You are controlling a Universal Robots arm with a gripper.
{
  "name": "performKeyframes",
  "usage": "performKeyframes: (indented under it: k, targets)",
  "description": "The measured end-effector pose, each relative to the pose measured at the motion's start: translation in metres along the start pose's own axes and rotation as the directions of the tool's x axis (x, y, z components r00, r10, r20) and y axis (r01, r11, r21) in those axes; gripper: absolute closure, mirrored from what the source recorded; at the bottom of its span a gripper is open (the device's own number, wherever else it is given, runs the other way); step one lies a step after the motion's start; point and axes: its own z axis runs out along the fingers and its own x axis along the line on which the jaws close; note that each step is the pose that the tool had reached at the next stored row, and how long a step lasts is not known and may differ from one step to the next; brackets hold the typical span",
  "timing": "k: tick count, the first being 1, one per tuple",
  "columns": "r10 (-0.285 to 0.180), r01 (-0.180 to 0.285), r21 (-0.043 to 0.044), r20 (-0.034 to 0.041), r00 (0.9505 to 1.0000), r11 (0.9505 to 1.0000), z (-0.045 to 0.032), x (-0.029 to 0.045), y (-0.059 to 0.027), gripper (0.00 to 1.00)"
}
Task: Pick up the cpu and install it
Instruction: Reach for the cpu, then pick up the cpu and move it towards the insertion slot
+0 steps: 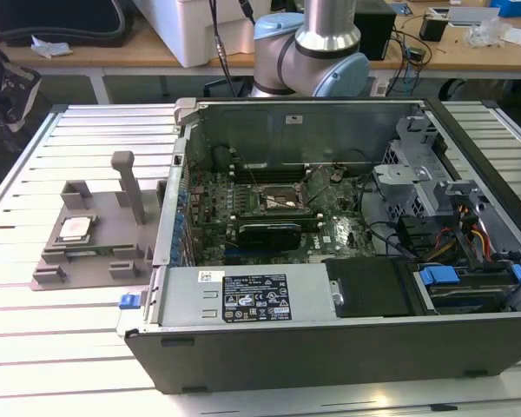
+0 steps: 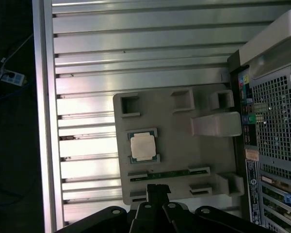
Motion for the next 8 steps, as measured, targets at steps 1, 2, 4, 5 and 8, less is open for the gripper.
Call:
performKeyframes:
  k: [1, 2, 4, 5, 8]
  targets:
    - [0.0, 0.0, 0.0, 0.0, 1.0, 1.0, 0.0, 0.0001, 0.0, 0.89]
    - [0.0, 0.0, 0.0001, 0.0, 1.0, 1.0, 0.0, 0.0001, 0.0, 0.89]
    - [0.0, 0.0, 0.0, 0.0, 1.0, 1.0, 0.0, 0.0001, 0.0, 0.89]
    - [0.0, 0.0, 0.0, 0.0, 1.0, 1.0, 0.0, 0.0002, 0.0, 0.89]
    - [0.0, 0.0, 0.0, 0.0, 1.0, 1.0, 0.0, 0.0002, 0.0, 0.89]
